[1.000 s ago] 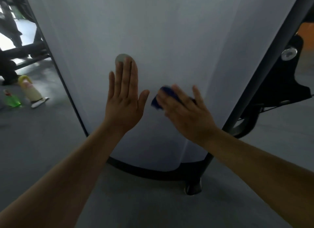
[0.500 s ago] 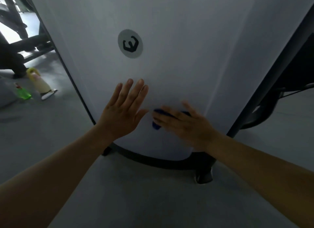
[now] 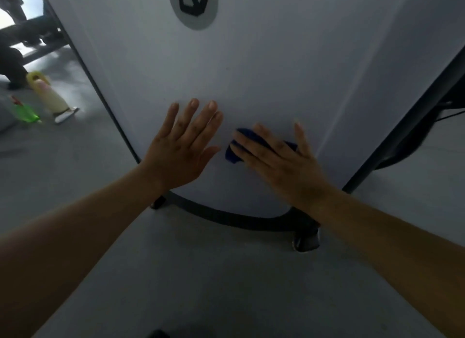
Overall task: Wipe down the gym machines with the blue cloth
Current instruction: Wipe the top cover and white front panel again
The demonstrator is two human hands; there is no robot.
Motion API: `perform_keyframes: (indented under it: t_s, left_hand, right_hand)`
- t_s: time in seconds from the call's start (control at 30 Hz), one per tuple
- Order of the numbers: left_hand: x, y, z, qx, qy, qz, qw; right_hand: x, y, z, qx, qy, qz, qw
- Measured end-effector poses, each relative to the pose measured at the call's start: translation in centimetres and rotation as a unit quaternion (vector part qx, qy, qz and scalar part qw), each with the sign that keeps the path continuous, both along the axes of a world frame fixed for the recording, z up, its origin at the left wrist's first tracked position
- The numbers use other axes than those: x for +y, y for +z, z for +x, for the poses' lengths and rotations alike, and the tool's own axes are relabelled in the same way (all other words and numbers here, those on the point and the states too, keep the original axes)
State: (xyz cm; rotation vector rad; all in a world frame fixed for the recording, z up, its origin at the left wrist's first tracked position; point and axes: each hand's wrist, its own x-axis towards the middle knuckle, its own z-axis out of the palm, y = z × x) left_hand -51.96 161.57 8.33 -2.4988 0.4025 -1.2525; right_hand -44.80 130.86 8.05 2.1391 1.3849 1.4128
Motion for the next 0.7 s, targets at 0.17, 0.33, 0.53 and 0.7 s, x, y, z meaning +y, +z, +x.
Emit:
perform_keyframes:
  t_s: [0.17, 0.33, 0.53, 0.7]
  left_hand:
    - [0.2, -0.3, 0.4, -0.01, -0.006, 0.004, 1.0]
    - [0.0, -0.4, 0.6, -0.021, -0.015, -0.008, 1.0]
    - [0.0, -0.5, 0.5, -0.025, -0.011, -0.016, 1.0]
    - [-0.1, -0.4, 0.1, -0.03, -0.012, -0.02, 0.999]
  right_hand:
    - [0.3, -4.3, 0.0, 0.005, 0.04, -0.13, 0.991]
    - [0.4, -3.0, -0.5, 0.018, 0.014, -0.046, 0.999]
    - [0.3, -6.9, -0.5, 0.061, 0.024, -0.233, 0.97]
    - [1.3, -5.5, -1.0, 0.042, 0.02, -0.094, 0.994]
